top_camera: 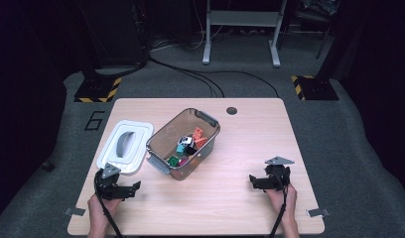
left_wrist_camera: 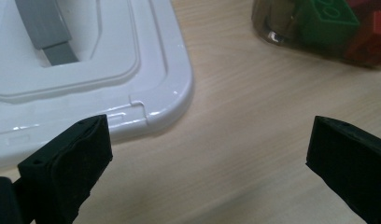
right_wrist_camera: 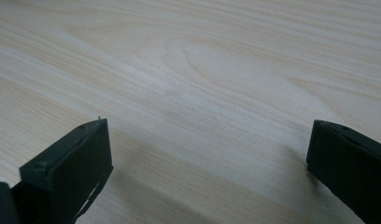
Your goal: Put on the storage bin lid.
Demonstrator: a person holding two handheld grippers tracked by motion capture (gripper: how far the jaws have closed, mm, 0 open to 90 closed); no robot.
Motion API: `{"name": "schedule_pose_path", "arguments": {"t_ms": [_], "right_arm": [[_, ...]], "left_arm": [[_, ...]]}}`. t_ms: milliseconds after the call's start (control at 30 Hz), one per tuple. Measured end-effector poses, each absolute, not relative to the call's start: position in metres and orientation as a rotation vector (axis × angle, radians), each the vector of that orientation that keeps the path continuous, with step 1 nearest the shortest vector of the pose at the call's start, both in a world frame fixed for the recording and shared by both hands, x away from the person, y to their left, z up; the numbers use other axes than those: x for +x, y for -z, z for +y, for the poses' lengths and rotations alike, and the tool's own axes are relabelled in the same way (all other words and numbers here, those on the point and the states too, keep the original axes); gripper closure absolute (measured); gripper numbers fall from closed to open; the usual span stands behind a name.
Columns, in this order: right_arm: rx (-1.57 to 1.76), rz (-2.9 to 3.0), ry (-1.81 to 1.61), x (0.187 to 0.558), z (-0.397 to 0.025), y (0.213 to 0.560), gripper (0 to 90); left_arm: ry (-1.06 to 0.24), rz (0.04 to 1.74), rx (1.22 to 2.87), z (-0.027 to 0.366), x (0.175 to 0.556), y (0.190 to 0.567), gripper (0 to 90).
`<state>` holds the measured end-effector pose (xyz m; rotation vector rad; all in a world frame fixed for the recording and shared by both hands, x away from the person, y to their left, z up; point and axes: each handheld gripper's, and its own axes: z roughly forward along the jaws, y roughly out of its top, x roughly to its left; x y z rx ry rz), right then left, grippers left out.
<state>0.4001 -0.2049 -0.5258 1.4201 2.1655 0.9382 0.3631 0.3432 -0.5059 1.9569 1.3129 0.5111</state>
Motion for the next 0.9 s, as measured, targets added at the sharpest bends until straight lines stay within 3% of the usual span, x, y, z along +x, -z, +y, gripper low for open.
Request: {"name": "schedule_pose_path", "arguments": {"t_ms": [167,500,800,900], "right_arm": [[1.417,2.15,-0.951,0.398,-0.207,0.528,0.0],[1.397,2.15,-0.902,0.397,-0.202,0.529,0.0],[1.407,2.142,-0.91,0.397,-0.202,0.529,0.0],[1.404,2.141,-0.91,0.397,-0.202,0.529,0.0]], "left_arm": [[-0.467,1.317,1.921,0.351,0.382,0.498,0.1],[-0.506,1.378,1.872,0.369,0.423,0.484,0.4],[-0.443,1.451,1.828,0.387,0.467,0.494,9.2],[-0.433,1.471,1.816,0.387,0.478,0.497,15.8]]}}
